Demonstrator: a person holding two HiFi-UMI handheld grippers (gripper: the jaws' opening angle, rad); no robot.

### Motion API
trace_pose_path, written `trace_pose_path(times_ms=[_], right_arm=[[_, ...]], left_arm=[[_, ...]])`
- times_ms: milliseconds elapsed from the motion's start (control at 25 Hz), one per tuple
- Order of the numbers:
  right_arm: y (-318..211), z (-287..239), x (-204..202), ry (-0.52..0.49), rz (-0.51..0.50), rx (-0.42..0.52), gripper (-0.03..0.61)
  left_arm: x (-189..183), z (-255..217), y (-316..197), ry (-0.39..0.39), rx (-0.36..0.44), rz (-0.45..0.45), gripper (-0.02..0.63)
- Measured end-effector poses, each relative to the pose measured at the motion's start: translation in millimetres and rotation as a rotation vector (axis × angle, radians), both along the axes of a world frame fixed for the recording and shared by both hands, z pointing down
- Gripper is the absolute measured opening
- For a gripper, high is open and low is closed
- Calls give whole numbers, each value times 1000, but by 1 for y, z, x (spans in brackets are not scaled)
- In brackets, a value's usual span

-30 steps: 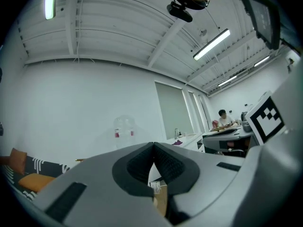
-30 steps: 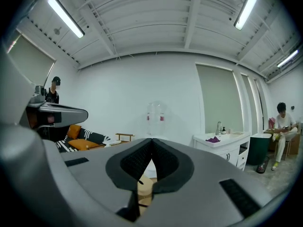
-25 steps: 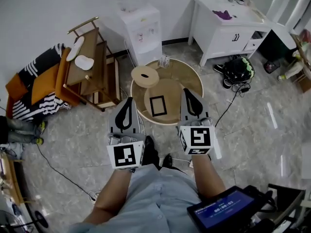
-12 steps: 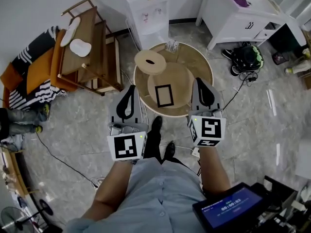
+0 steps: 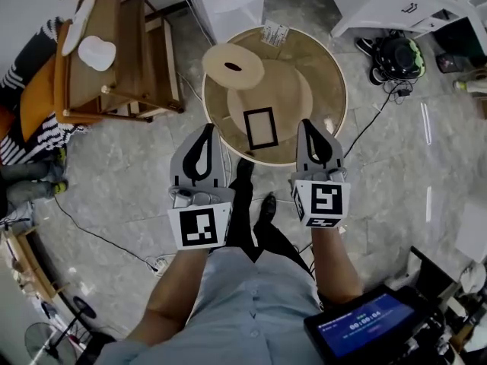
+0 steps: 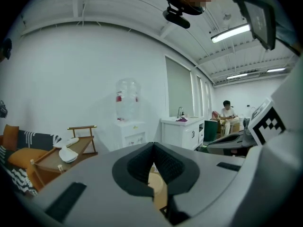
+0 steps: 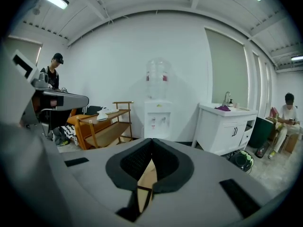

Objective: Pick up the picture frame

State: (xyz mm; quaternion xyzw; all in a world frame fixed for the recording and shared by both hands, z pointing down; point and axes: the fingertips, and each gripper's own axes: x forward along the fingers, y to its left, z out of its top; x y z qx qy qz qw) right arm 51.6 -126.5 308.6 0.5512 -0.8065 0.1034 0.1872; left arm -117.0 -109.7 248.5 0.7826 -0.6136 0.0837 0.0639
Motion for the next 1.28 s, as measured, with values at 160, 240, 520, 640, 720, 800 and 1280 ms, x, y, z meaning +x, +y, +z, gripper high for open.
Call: trace_pose_path(times_ms=[160,240,520,640,720,800,1280], right_arm=[[-11,41,-8,12,-2,-67,14],[-14,61,-9,15,-1,-100,14],[-18,131,-13,32,-11,-211,14],[-16,159,-14,38,-15,-262,14],[-15,179,-10,37,-15,-294,14],[-15,201,-5,36,-16,-323,14],[-14,299,-8,33,-7,-465,15]], left_arm=[[-2,39,-17,17,-74,13,11],[-2,59,-23,20,-110,19,11],[-2,122,-36,41,-209,25,11],[-1,147,-40,47,-257,28,11],[3,165,-43,47,-284,30,11],[9,185,-47,47,-305,29,11],[5,273,-67,55,-414,28,11]])
